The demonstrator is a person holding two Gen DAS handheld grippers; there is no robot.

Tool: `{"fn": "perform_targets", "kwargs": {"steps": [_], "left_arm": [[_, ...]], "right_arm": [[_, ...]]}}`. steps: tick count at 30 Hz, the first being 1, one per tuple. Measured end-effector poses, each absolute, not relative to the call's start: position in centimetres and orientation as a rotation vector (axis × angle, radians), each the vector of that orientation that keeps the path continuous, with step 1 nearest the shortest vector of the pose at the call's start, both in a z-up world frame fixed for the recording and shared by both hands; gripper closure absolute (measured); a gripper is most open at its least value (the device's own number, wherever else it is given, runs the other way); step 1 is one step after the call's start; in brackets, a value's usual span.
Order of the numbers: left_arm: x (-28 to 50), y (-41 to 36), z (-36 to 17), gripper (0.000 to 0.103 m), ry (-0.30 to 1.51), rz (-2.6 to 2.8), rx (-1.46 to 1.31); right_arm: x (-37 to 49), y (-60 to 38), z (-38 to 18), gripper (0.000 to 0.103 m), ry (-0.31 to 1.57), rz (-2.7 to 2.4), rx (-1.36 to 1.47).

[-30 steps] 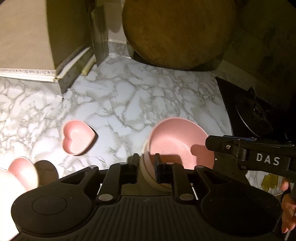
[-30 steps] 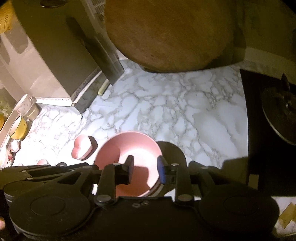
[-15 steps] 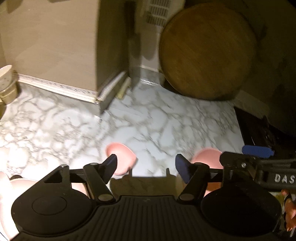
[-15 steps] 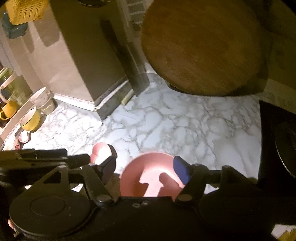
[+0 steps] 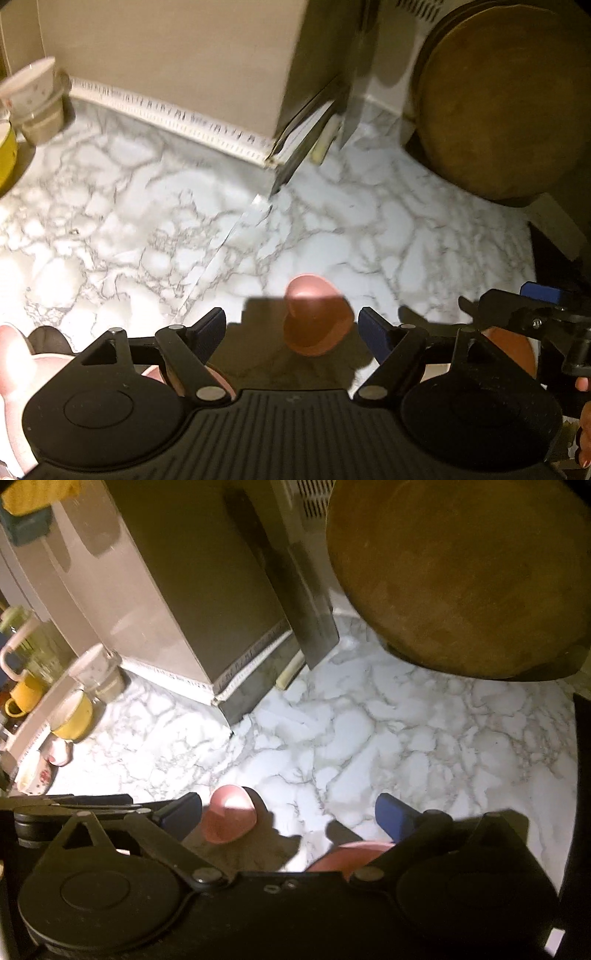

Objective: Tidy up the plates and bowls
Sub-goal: 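Move both tools to a pink heart dish and close on it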

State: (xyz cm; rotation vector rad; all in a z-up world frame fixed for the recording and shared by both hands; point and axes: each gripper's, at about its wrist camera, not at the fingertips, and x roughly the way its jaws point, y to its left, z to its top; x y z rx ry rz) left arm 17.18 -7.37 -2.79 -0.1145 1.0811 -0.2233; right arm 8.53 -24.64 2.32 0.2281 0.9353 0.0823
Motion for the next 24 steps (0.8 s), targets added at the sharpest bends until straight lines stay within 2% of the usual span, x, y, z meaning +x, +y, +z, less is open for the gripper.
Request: {"fn": "perform_targets", "kwargs": {"steps": [13, 19, 24], "left_arm": [[19.4, -7.9, -6.9, 0.025, 1.134, -0.209, -0.095], [19.4, -8.6, -8.0, 0.025, 1.129, -0.24, -0.07], [18.9, -8.9, -8.3, 0.026, 1.12, -0.255, -0.062]], "right_arm": [[15.6, -23.6, -2.7, 0.014, 1.109, 0.059, 0.302], [17.5, -23.3, -4.6, 0.023, 1.176, 0.078, 0.312], [18.0, -22.2, -5.6, 0.037, 1.203, 0.103, 0.287]]}}
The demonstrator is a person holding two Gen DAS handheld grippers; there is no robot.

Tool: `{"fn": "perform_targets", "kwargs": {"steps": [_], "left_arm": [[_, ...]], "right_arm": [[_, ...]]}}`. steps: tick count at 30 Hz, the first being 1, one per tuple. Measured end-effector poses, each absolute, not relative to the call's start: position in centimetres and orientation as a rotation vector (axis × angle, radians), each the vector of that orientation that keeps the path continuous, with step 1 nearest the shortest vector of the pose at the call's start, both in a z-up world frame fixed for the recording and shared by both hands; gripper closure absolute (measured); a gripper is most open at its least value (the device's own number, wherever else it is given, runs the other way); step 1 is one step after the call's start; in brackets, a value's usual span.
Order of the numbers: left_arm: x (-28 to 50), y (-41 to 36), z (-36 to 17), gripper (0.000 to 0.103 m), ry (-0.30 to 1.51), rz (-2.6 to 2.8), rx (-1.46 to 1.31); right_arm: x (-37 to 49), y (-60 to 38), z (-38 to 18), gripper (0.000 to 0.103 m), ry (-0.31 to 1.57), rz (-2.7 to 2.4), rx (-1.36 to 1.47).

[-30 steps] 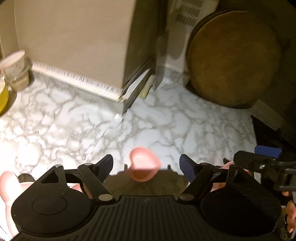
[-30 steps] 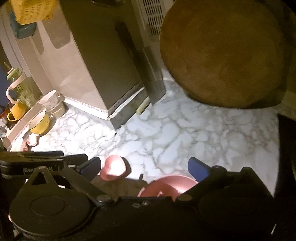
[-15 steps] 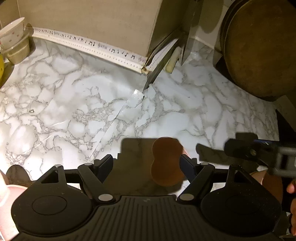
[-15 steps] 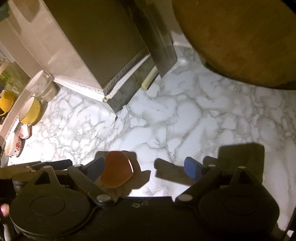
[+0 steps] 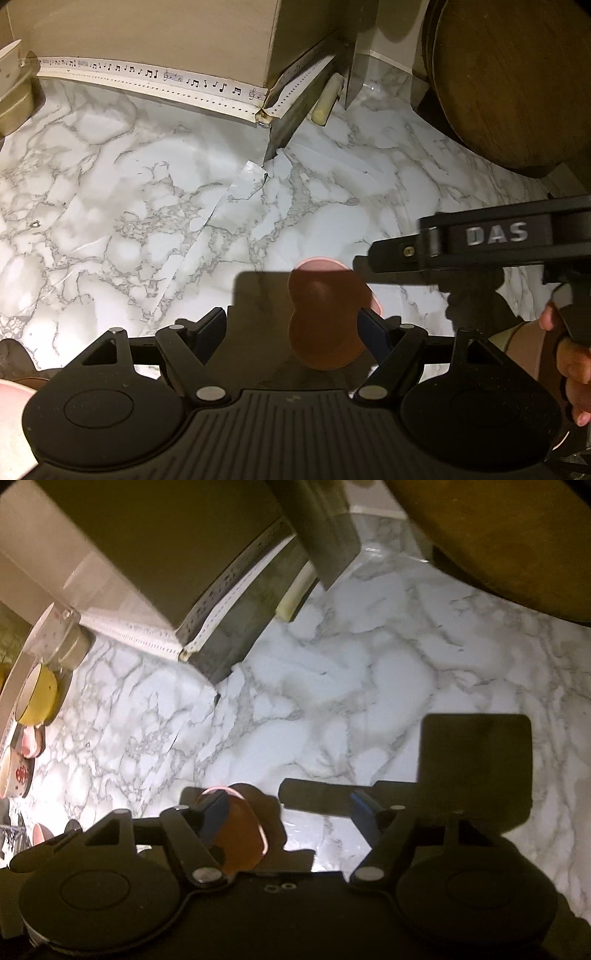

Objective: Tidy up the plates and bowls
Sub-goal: 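Move both tools to a pink heart dish and close on it, then lift the pink heart dish with both tools and carry it over the pink bowl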

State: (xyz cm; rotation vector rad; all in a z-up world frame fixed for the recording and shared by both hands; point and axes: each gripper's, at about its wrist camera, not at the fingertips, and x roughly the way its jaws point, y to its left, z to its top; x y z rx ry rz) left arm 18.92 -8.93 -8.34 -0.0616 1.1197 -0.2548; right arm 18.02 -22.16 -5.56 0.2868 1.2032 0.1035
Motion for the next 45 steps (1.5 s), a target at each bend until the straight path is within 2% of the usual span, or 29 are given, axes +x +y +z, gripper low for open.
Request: {"fn": "perform_targets", "kwargs": {"steps": [6, 11, 15, 23, 29, 45], "left_arm": [[18.6, -9.5, -8.7, 0.041, 1.133, -0.286, -0.052], [18.5, -9.5, -9.2, 0.062, 1.148, -0.287, -0.065], [18.4, -9.5, -9.3, 0.072, 1.148, -0.28, -0.072], [18.5, -9.7, -9.7, 0.092, 1.132, -0.268, -0.027], [18.3, -9.6, -9.7, 0.097, 1.118, -0.258, -0.021], [15.3, -11.0, -5.2, 0.097, 1.032, -0.295, 0.005]], "right_arm": [[18.4, -20.9, -6.3, 0.056, 1.232, 0.15, 0.258], [18.6, -19.9, -7.0, 0.072, 1.255, 0.179, 0.236], [18.5, -19.2, -7.4, 0.084, 1.263, 0.195, 0.213], [18.3, -19.1, -7.4, 0.096, 1.243, 0.183, 0.175], [17.8, -19.0, -7.2, 0.097, 1.224, 0.18, 0.164], [13.8, -20.8, -2.5, 0.1, 1.121, 0.189, 0.198]]}}
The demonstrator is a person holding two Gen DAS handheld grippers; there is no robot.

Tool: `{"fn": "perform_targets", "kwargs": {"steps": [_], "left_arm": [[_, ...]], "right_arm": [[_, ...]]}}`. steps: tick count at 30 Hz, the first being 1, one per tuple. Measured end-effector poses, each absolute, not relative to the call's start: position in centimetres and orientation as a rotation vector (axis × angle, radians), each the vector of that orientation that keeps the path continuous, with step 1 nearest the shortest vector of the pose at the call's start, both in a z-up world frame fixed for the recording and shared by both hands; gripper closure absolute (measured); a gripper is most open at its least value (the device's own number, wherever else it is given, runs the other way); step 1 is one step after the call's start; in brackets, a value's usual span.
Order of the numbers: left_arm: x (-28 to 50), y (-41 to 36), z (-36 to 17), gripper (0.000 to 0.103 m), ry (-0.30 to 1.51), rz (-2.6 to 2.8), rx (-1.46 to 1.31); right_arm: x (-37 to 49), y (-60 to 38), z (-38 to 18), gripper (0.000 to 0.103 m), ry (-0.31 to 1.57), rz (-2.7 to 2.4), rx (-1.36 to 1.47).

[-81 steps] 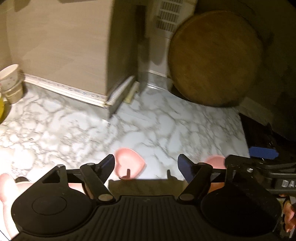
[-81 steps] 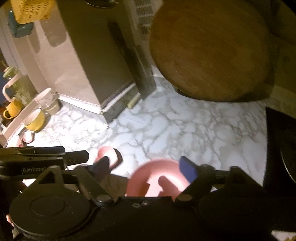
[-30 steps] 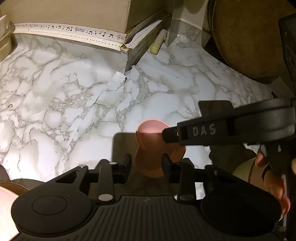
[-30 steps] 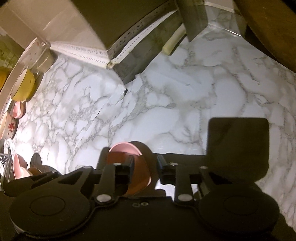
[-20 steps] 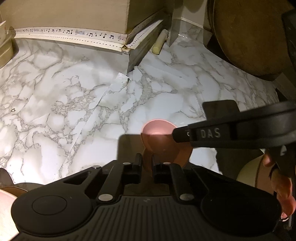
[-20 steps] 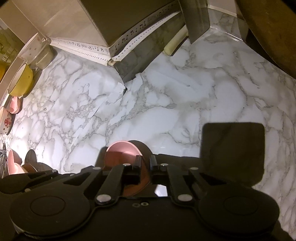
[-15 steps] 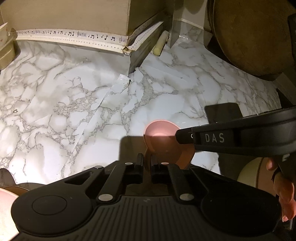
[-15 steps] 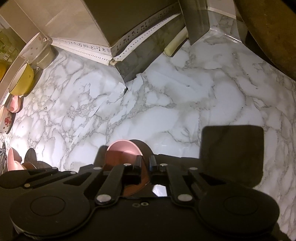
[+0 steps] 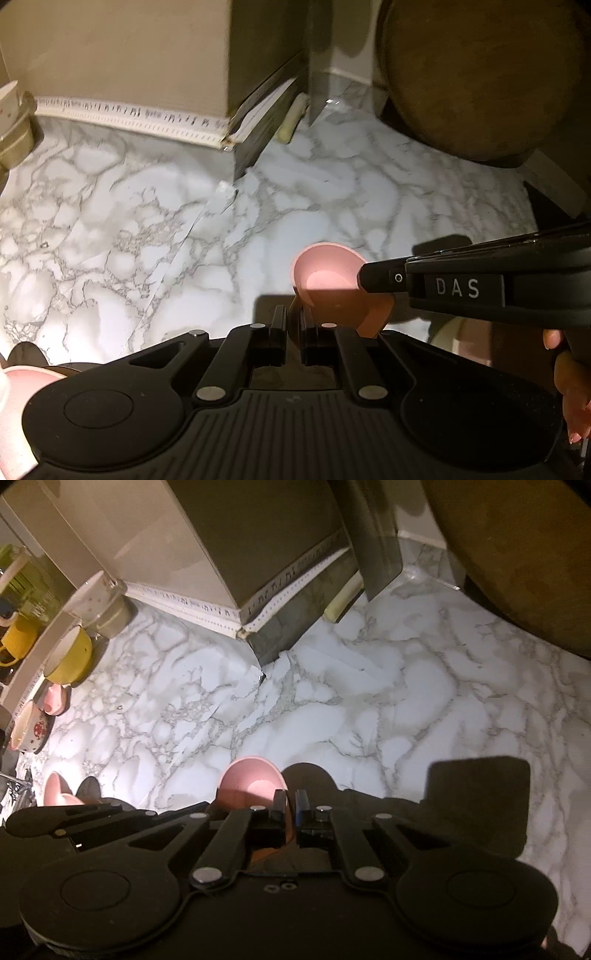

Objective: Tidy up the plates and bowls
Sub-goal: 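Lift the pink heart dish with both tools and carry it over the pink bowl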

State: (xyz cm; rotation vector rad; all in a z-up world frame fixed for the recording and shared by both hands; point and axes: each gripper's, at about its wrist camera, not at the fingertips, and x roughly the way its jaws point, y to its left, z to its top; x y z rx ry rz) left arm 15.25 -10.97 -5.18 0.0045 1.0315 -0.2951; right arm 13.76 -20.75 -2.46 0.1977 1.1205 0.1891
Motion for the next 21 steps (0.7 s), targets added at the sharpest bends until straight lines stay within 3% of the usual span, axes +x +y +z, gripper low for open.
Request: {"fn": "perform_targets", "kwargs": {"steps": [21], "left_arm": [[11.0, -17.0, 0.1, 0.097, 0.942, -0.475, 0.077]], "right_arm": [[6.6, -26.8, 3.2, 0.1, 0.981, 0.074, 0.277]]}}
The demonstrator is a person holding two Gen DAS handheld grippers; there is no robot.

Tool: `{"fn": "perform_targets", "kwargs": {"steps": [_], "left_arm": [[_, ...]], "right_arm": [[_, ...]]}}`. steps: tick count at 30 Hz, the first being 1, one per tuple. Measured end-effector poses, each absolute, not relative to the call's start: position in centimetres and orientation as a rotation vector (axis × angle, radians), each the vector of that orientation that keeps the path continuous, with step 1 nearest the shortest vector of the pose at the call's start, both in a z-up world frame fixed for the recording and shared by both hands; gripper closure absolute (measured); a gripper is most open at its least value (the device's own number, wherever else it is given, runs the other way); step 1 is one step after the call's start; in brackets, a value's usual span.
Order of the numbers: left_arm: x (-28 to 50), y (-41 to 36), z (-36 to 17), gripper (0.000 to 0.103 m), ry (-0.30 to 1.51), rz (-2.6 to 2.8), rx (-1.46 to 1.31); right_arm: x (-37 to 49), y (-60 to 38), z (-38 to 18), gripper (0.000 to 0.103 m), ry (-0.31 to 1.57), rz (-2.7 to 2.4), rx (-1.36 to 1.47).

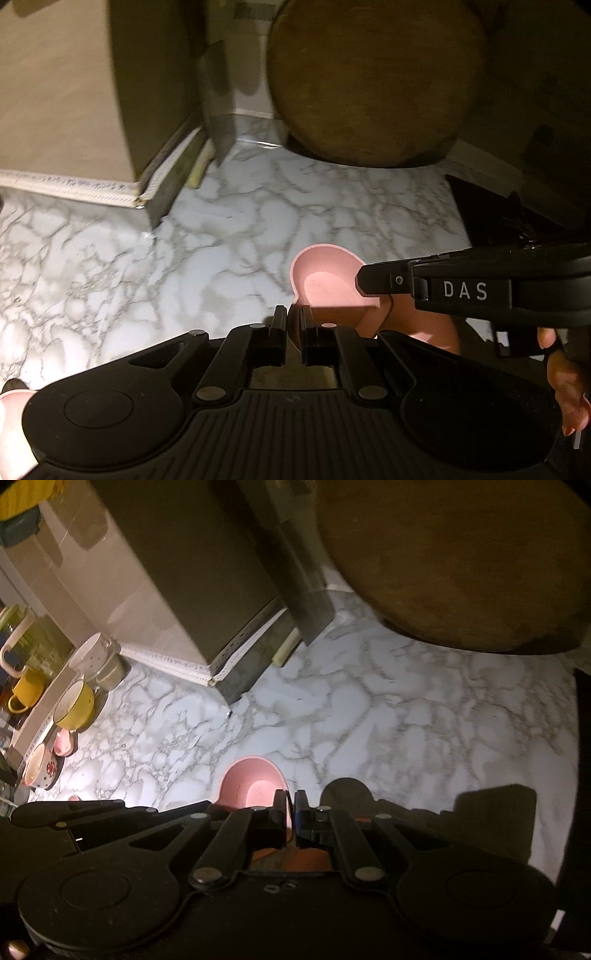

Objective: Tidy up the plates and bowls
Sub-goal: 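Lift the pink heart dish with both tools and carry it over the pink bowl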

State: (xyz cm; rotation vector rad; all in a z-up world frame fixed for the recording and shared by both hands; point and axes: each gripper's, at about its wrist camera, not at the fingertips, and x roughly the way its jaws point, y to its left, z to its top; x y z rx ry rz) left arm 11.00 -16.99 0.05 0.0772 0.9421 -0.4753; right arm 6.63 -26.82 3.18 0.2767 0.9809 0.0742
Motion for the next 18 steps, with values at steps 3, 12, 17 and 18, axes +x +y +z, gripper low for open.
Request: {"fn": "perform_targets", "kwargs": {"steps": [3, 12, 17, 18], "left_arm": [[10.4, -17.9, 0.3, 0.097, 0.941, -0.506, 0.09], [8.9, -21.0, -0.3, 0.097, 0.965, -0.592, 0.145], [8.4, -22.2, -1.6, 0.097, 0.986, -0.619, 0.185], [8.3, -22.4, -1.8, 0.097, 0.991, -0.62, 0.193]], "right_arm": [[5.5, -27.7, 3.5, 0.1, 0.966, 0.054, 0.285], [2.9, -30.5, 3.1, 0.1, 0.96, -0.009, 0.327], [1.9, -31.6, 1.5, 0.1, 0.985, -0.038, 0.352], [1.8, -31.8, 1.3, 0.1, 0.989, -0.043, 0.357]]}}
